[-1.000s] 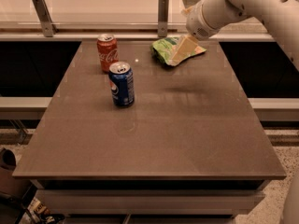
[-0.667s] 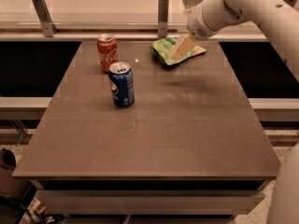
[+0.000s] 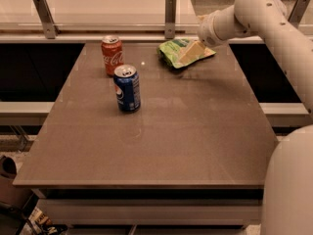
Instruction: Pick green rice chip bag
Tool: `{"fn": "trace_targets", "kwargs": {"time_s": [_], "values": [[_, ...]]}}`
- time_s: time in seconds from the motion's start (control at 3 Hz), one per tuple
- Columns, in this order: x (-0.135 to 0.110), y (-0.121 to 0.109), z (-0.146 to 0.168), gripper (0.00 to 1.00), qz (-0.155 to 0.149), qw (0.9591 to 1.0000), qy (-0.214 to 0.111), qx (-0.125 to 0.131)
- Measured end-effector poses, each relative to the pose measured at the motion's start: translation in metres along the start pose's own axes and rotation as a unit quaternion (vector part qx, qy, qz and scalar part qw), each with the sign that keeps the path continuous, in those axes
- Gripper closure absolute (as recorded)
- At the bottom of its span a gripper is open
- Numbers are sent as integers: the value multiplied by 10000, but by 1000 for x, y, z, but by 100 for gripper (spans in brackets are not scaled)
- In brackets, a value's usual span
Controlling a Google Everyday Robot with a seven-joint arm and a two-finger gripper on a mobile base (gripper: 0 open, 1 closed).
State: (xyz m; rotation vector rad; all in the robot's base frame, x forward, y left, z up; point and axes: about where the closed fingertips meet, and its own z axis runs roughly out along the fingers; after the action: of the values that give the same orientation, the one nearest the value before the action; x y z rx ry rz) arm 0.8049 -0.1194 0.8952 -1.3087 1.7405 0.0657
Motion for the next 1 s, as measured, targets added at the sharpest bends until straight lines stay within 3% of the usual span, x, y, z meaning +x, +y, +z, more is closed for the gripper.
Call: {"fn": "trace_targets", "kwargs": {"time_s": [0.67, 1.0], "values": [[15, 15, 41, 0, 452, 9979, -366, -278], [1, 22, 59, 18, 440, 9957, -699, -423]]}}
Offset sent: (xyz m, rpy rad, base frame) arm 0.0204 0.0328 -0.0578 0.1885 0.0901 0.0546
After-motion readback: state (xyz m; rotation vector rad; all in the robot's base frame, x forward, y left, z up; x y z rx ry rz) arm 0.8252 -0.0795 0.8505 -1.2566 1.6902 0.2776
